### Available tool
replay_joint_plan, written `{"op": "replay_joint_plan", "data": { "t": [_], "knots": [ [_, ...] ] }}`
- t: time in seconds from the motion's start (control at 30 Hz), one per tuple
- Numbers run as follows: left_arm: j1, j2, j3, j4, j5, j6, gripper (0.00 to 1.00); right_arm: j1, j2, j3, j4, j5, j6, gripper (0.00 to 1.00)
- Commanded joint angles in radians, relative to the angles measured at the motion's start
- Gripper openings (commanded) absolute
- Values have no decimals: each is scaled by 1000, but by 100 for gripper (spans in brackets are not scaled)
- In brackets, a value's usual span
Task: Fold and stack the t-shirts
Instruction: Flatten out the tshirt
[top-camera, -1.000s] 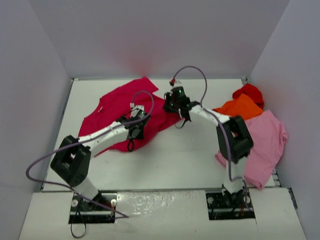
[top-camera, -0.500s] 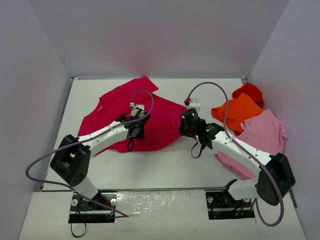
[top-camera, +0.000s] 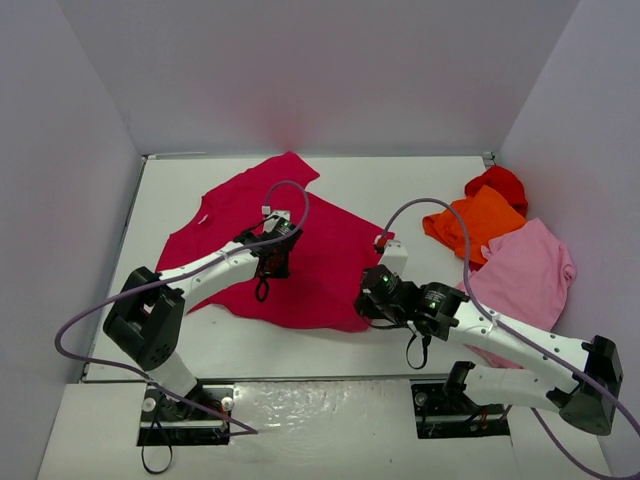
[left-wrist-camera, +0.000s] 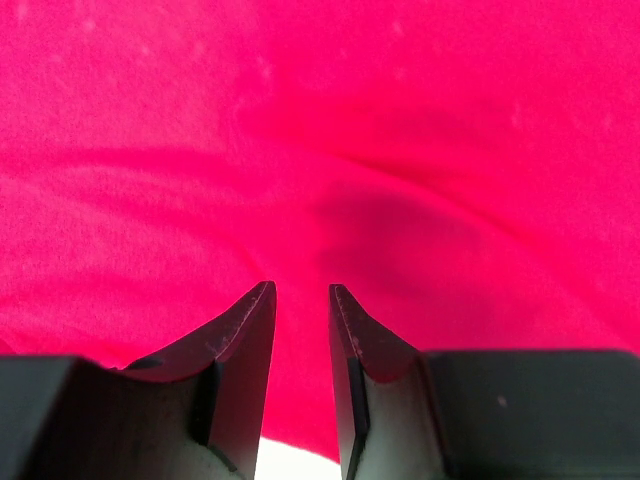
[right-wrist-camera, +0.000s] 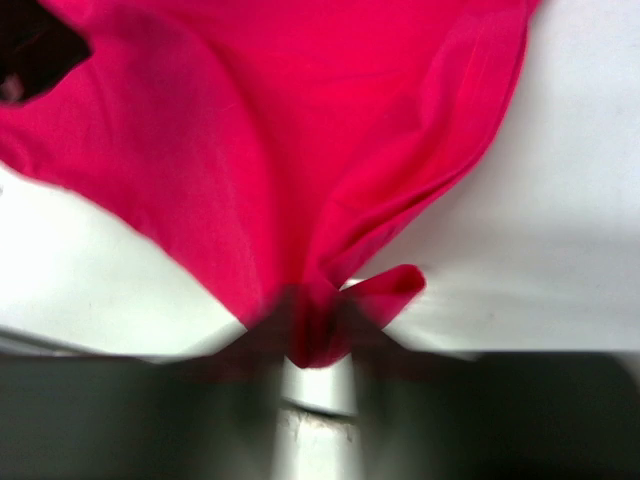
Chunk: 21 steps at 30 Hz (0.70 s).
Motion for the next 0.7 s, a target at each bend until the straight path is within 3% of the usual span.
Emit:
{"op": "replay_joint_plan", "data": {
  "t": [0.0,0.03,0.07,0.1,0.27,0.37,0.43,0.5,0.57,0.6,0.67],
  "knots": [
    [-6,4,60,12,-12,14,25,114,-35,12,-77,65,165,57],
    [-6,7,61,10,-12,15,25,139,-35,17,-91,80,189,61],
    [-6,9,65,7,-12,16,25,175,-31,24,-114,126,223,76],
    [-7,11,66,6,-13,17,25,192,-27,28,-125,172,238,83],
    [-7,17,70,7,-5,16,25,195,64,64,-118,404,259,83],
    [-9,10,76,-2,3,16,25,95,211,114,-31,414,136,73],
    [-12,-1,79,-12,0,14,25,-10,282,155,50,390,1,60],
    [-18,-25,74,-35,-12,14,25,-69,347,176,143,373,-70,39],
    [-23,-64,61,-53,-21,11,25,-184,412,187,238,299,-156,26],
    [-25,-80,50,-60,-25,9,25,-226,435,192,271,245,-179,13],
    [-29,-127,34,-72,-32,4,25,-289,491,206,324,217,-221,2]
  ]
}}
